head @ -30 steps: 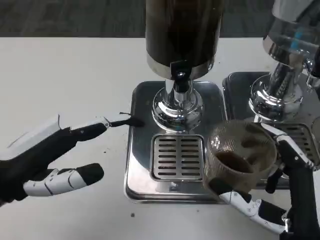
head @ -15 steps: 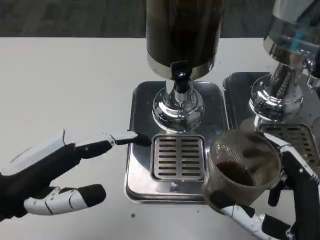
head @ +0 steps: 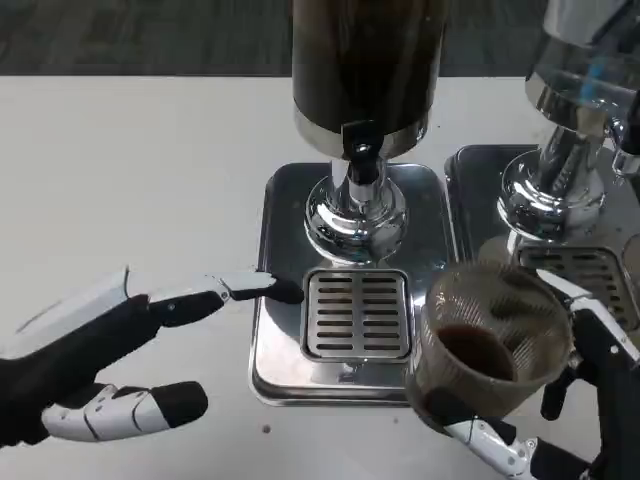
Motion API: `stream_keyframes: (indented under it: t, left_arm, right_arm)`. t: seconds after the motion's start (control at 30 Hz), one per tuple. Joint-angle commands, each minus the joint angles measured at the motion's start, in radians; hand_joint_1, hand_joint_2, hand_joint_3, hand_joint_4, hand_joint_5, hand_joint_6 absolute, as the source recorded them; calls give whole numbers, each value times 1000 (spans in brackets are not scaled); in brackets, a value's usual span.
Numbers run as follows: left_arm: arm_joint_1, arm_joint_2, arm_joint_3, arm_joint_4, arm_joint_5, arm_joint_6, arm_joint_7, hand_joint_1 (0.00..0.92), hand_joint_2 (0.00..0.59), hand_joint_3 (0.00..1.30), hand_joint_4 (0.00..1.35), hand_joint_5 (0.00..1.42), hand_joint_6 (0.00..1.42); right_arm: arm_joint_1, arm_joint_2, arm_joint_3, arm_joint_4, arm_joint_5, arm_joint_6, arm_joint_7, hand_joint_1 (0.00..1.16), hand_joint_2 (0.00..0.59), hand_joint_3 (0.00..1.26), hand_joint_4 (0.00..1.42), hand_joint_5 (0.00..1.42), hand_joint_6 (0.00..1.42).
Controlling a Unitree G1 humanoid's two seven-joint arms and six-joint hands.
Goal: Grasp the cup under the faucet to collect the drink, then remove the cup.
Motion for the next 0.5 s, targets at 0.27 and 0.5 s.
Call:
stream_keyframes:
  t: [0.27,0.5]
  left_arm:
    - [15,15,-4,-21,-13,0,-16,0,179,210,124,104,113]
    - [20,16,-4,-23,-12,3,-15,0,177,210,132,104,119]
  right_arm:
    - [13,13,-10,-53,21,-47,8,730,209,631,743,923,1248]
    - [20,16,-13,-57,25,-48,13,737,209,642,743,923,1248]
